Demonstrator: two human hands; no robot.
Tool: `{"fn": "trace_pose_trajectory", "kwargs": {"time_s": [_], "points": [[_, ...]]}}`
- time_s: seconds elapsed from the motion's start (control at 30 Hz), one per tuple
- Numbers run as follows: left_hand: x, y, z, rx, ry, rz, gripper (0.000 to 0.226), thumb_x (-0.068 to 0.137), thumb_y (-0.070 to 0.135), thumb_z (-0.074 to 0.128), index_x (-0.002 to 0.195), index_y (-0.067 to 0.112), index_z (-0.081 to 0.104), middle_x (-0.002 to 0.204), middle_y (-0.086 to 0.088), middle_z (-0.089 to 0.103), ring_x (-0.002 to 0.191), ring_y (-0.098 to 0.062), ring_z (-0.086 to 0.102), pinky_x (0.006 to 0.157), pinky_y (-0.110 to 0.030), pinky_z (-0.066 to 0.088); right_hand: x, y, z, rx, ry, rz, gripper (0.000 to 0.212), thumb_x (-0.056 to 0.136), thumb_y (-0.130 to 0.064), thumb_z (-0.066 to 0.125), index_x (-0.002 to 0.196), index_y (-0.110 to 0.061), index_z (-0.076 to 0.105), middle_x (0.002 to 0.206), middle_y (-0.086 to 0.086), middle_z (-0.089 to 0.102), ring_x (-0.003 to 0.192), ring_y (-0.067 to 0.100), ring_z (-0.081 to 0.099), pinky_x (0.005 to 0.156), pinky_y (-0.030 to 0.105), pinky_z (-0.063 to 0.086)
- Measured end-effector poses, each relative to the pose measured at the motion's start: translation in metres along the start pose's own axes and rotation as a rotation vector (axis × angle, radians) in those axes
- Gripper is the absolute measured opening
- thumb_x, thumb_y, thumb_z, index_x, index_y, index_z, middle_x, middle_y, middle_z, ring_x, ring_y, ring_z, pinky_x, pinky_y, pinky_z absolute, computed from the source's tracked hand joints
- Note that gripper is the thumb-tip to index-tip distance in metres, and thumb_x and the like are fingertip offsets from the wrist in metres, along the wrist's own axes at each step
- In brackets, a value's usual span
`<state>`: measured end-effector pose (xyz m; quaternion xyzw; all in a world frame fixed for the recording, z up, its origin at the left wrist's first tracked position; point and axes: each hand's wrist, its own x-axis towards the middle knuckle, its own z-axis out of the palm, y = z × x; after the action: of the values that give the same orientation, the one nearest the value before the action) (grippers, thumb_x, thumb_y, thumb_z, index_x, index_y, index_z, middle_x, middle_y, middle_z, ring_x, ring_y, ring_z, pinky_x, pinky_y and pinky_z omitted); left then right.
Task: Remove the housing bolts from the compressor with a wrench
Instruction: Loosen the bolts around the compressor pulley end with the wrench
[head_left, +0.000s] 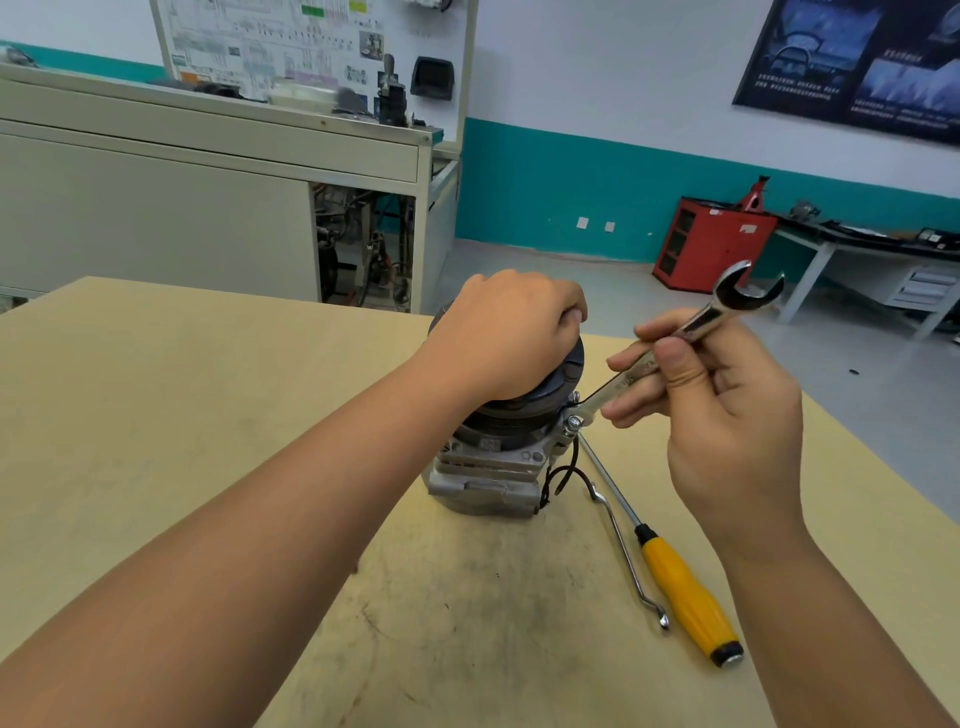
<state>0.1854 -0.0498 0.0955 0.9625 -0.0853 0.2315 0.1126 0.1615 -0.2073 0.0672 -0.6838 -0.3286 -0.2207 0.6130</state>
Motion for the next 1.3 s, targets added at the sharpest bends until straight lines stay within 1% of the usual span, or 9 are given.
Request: {"fn": "trace_pose_trajectory", "kwargs": {"time_s": [0.1, 0.23, 0.5, 0.77, 0.9, 1.03, 1.13, 1.2, 1.3], "points": [[0.0, 0.0, 0.0, -0.006, 0.002, -0.003, 0.032, 0.101, 0.027, 0.033, 0.119, 0.025, 0.059, 0.117, 0.0, 0.065, 0.109, -0.025, 0.055, 0.088, -0.038, 0.04, 0.004, 0.002, 0.0, 0.003, 0.017, 0.024, 0.026, 0.099, -0.005, 0.04, 0.087, -0.023, 0.054, 0.077, -0.001, 0.068, 0.051, 0.013, 0.061, 0.052, 0.024, 0.051], [0.001, 0.0, 0.0, -0.009, -0.003, -0.007, 0.032, 0.101, 0.026, 0.032, 0.119, 0.025, 0.059, 0.117, 0.0, 0.064, 0.109, -0.025, 0.054, 0.089, -0.038, 0.039, 0.007, 0.003, 0.0, -0.004, -0.004, 0.04, 0.028, 0.1, -0.006, 0.037, 0.085, -0.024, 0.052, 0.074, -0.005, 0.066, 0.05, 0.009, 0.055, 0.051, 0.02, 0.049], [-0.001, 0.0, -0.001, -0.011, -0.01, -0.013, 0.033, 0.101, 0.026, 0.032, 0.12, 0.025, 0.059, 0.118, -0.001, 0.064, 0.11, -0.025, 0.054, 0.091, -0.039, 0.039, 0.01, 0.007, -0.001, 0.07, -0.022, 0.063, 0.027, 0.1, -0.007, 0.037, 0.084, -0.022, 0.054, 0.072, -0.004, 0.065, 0.05, 0.009, 0.053, 0.052, 0.02, 0.048], [-0.001, 0.001, -0.001, -0.01, -0.014, -0.012, 0.032, 0.101, 0.026, 0.032, 0.119, 0.025, 0.059, 0.118, 0.001, 0.064, 0.11, -0.024, 0.054, 0.092, -0.04, 0.04, 0.012, 0.014, 0.0, 0.167, -0.011, 0.086, 0.019, 0.094, -0.021, 0.039, 0.083, -0.02, 0.054, 0.069, -0.005, 0.065, 0.047, 0.008, 0.048, 0.053, 0.017, 0.043], [-0.001, 0.0, -0.001, -0.01, -0.008, -0.01, 0.032, 0.101, 0.027, 0.033, 0.119, 0.025, 0.06, 0.117, 0.001, 0.064, 0.11, -0.024, 0.054, 0.091, -0.039, 0.04, 0.013, 0.017, 0.001, 0.212, -0.003, 0.094, 0.02, 0.094, -0.024, 0.039, 0.081, -0.021, 0.055, 0.067, -0.004, 0.064, 0.045, 0.007, 0.045, 0.055, 0.017, 0.041], [-0.001, 0.0, 0.0, -0.011, -0.009, -0.007, 0.032, 0.101, 0.026, 0.033, 0.119, 0.025, 0.06, 0.116, 0.001, 0.064, 0.109, -0.024, 0.055, 0.09, -0.038, 0.039, 0.015, 0.018, 0.003, 0.286, -0.01, 0.098, 0.024, 0.096, -0.032, 0.041, 0.082, -0.016, 0.053, 0.063, -0.004, 0.061, 0.047, 0.008, 0.043, 0.056, 0.018, 0.038], [0.0, 0.0, 0.0, -0.017, -0.007, -0.004, 0.032, 0.101, 0.026, 0.033, 0.119, 0.024, 0.06, 0.116, 0.001, 0.065, 0.109, -0.025, 0.055, 0.091, -0.039, 0.04, 0.014, 0.016, 0.006, 0.344, -0.015, 0.094, 0.022, 0.089, -0.03, 0.041, 0.082, -0.012, 0.052, 0.059, -0.005, 0.059, 0.048, 0.009, 0.041, 0.055, 0.019, 0.035], [0.0, 0.0, 0.0, -0.019, -0.007, -0.005, 0.032, 0.101, 0.026, 0.034, 0.118, 0.024, 0.06, 0.117, 0.001, 0.065, 0.109, -0.025, 0.055, 0.091, -0.039, 0.04, 0.012, 0.015, 0.009, 0.384, -0.015, 0.079, 0.023, 0.088, -0.028, 0.041, 0.081, -0.008, 0.051, 0.058, -0.005, 0.057, 0.047, 0.006, 0.041, 0.051, 0.017, 0.033], [0.0, 0.0, -0.001, -0.019, -0.008, -0.008, 0.032, 0.1, 0.026, 0.034, 0.118, 0.024, 0.06, 0.117, 0.001, 0.065, 0.109, -0.025, 0.055, 0.092, -0.04, 0.04, 0.01, 0.013, 0.014, 0.391, -0.007, 0.075, 0.023, 0.088, -0.027, 0.04, 0.081, -0.007, 0.05, 0.057, -0.005, 0.055, 0.047, 0.003, 0.041, 0.05, 0.015, 0.033]]}}
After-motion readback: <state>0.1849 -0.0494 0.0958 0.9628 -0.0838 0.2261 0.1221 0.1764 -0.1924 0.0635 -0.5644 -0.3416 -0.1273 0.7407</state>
